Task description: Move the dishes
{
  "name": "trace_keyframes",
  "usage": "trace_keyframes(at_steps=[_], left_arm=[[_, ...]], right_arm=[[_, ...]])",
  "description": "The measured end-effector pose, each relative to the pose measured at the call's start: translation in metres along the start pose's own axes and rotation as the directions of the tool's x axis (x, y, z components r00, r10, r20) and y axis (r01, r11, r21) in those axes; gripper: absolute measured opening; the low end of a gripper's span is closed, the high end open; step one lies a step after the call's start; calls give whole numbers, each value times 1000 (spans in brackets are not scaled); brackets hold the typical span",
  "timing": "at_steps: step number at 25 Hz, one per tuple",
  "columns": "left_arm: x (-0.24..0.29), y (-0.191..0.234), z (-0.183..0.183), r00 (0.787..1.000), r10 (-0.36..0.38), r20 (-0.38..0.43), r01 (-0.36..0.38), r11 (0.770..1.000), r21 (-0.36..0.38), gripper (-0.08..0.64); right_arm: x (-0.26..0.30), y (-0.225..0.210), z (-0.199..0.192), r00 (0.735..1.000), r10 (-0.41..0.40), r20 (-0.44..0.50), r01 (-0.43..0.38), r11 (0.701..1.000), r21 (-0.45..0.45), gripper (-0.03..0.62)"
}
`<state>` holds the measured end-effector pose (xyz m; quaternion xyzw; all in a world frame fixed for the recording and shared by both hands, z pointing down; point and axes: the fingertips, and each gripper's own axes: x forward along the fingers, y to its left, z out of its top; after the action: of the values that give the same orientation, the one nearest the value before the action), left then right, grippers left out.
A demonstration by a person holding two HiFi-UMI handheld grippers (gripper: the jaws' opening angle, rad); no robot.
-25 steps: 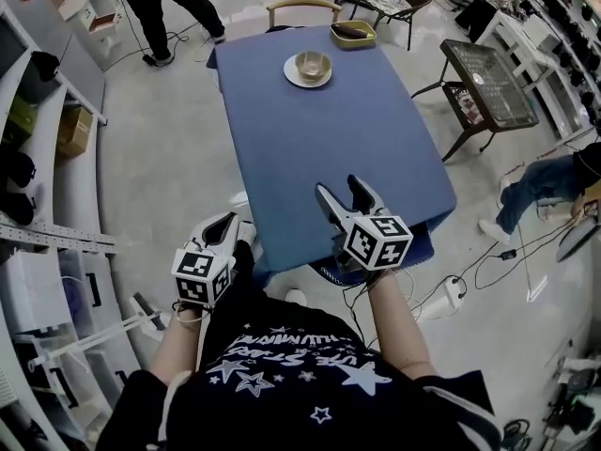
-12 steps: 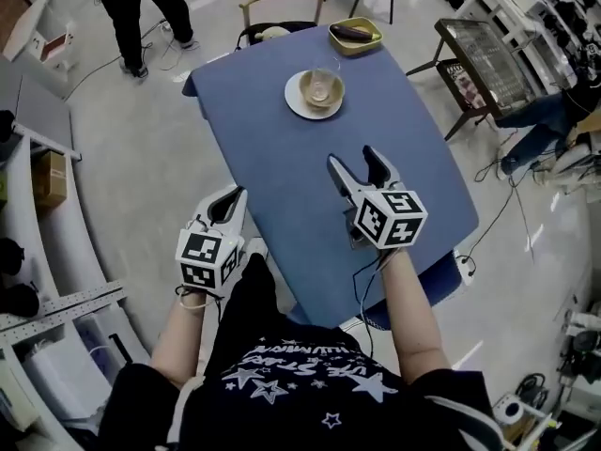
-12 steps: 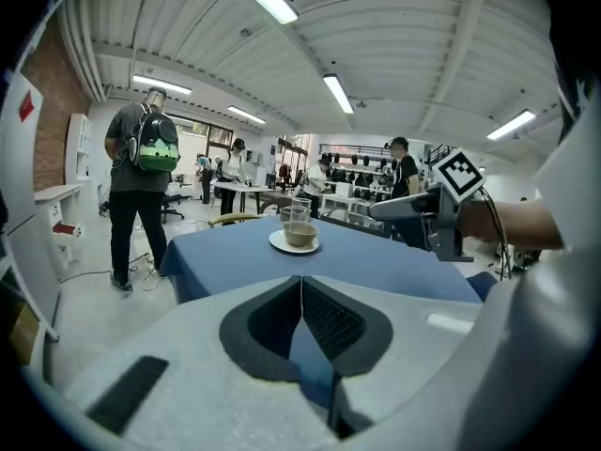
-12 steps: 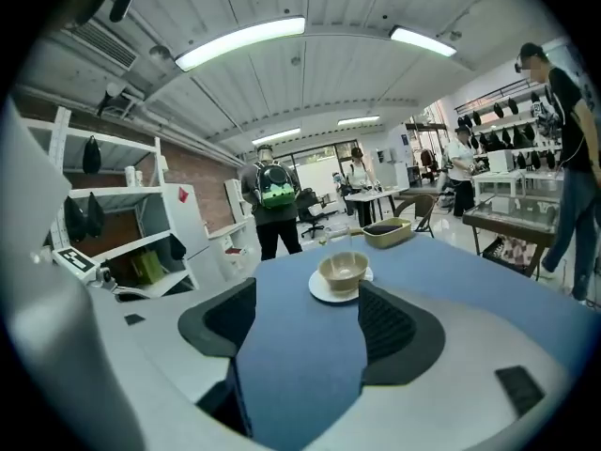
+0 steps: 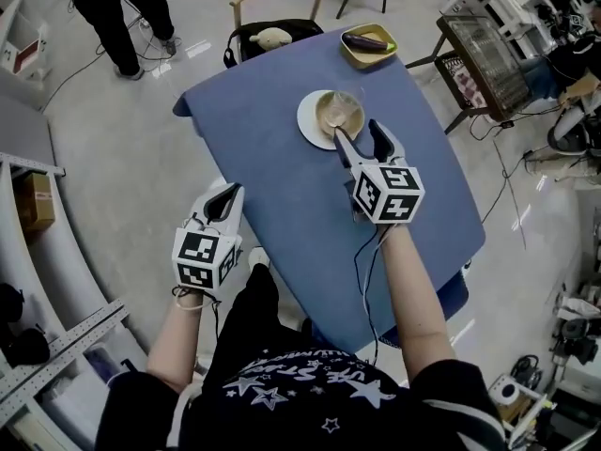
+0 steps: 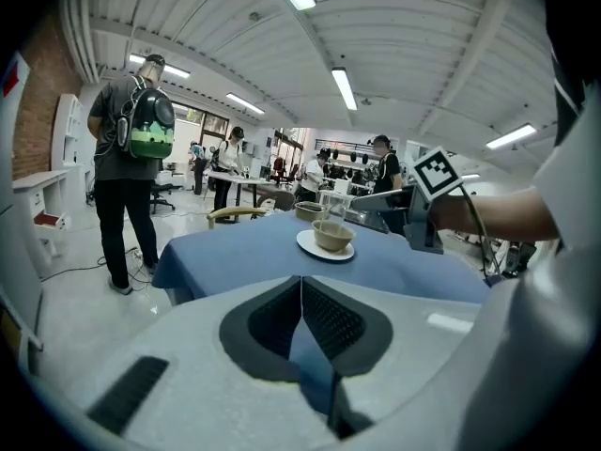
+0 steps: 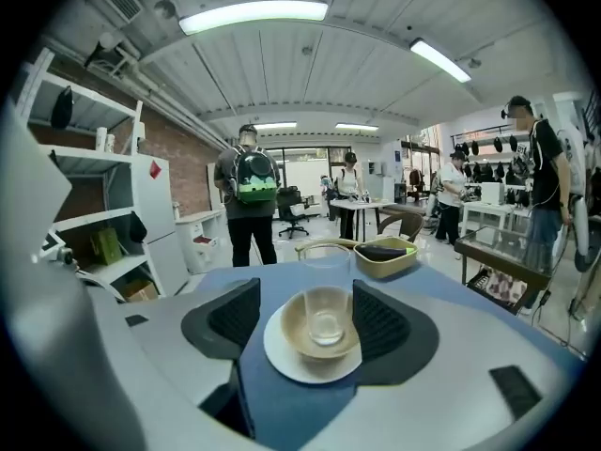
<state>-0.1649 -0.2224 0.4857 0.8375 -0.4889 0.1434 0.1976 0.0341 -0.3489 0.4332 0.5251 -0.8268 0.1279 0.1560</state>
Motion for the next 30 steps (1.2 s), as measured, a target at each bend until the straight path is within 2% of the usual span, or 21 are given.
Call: trace_keyframes(at_steps=[7, 12, 15, 17, 24, 30], left_arm=[[31, 19, 6, 998, -55, -19, 55, 999, -3, 20], [48, 24, 12, 995, -94, -31, 94, 996, 1, 20], [57, 25, 13, 994, -107, -40, 107, 994, 4, 20], [60, 27, 15, 993, -110, -38, 110, 994, 4, 20], [66, 38, 15, 993, -108, -43, 108, 994, -15, 20], [79, 42, 23, 994, -108, -25, 108, 994, -25, 20]], right_arm=[[58, -14, -1, 996, -75, -41, 74, 997, -27, 325], [80, -19, 1, 997, -76, -15, 75, 996, -56, 336], [88, -23, 3, 996, -91, -13, 90, 992, -85, 330], [90, -25, 5, 995, -99, -3, 98, 991, -88, 287], [88, -21, 14, 999, -44, -26, 44, 998, -34, 279], [79, -14, 58, 999, -7, 31, 10, 996, -93, 279]])
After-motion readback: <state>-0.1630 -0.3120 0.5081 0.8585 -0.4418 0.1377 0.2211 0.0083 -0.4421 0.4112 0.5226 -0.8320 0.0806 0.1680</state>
